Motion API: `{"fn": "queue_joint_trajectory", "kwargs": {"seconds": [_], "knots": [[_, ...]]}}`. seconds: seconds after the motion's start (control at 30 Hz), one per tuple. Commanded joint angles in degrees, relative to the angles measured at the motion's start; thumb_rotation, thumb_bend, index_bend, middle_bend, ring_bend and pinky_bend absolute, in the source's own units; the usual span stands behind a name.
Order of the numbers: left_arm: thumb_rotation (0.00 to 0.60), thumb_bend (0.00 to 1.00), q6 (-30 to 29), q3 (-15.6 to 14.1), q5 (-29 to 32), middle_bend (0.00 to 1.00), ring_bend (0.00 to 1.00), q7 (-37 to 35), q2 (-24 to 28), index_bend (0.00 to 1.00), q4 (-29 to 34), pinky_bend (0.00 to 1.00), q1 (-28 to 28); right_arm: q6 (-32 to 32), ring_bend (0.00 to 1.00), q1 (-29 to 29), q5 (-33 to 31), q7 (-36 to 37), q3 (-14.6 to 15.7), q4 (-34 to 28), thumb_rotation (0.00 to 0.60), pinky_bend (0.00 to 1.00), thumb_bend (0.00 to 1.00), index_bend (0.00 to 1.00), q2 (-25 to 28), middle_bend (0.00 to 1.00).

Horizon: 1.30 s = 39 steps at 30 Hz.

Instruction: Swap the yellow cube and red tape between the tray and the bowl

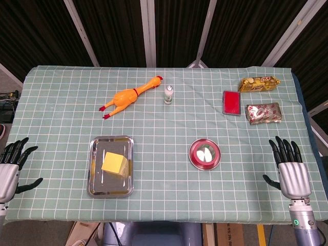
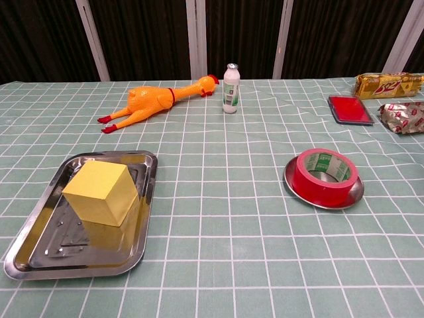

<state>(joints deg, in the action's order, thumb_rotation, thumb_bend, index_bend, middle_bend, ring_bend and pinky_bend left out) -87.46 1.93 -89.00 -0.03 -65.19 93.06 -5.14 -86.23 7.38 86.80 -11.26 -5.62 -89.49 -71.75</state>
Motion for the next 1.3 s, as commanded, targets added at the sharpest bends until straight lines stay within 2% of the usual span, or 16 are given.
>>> {"fn": "queue_joint_trajectory", "kwargs": {"seconds": [0.03,0.73,1.03,1.1,1.17,1.3], "knots": [[0.600,0.00,0.1,0.0,-0.1,0.00,0.00,0.0,0.0,0.19,0.0,0.00,-0.1,0.1,0.00,0.0,0.0,-0.3,0.1,-0.1,0.600,0.00,0.03,0.00,0.0,0.00],[0.600,0.00,1.1,-0.3,-1.0,0.00,0.00,-1.8,0.4,0.18,-0.1,0.00,-0.9,0.9,0.00,0.0,0.9,1.0,1.2,-1.1,0.600,0.00,0.03,0.00,0.6,0.00],[0.600,0.00,11.2,0.3,-0.8,0.00,0.00,-0.5,2.6,0.16,3.7,0.00,-7.2,1.6,0.00,0.2,0.1,1.3,1.0,-1.1,0.600,0.00,0.03,0.00,0.5,0.00],[0.600,0.00,15.2,0.7,-0.1,0.00,0.00,1.4,3.0,0.15,5.4,0.00,-9.7,1.8,0.00,0.2,-0.1,1.1,1.1,-1.1,0.600,0.00,0.03,0.00,0.3,0.00],[0.600,0.00,20.4,1.5,2.4,0.00,0.00,4.0,2.8,0.15,7.1,0.00,-12.6,1.9,0.00,0.2,-0.3,0.9,1.1,-1.1,0.600,0.00,0.03,0.00,0.3,0.00],[0.600,0.00,24.8,2.7,6.6,0.00,0.00,7.4,1.6,0.15,8.6,0.00,-15.4,1.8,0.00,0.1,-0.5,1.1,1.0,-1.2,0.600,0.00,0.03,0.00,0.4,0.00]]}}
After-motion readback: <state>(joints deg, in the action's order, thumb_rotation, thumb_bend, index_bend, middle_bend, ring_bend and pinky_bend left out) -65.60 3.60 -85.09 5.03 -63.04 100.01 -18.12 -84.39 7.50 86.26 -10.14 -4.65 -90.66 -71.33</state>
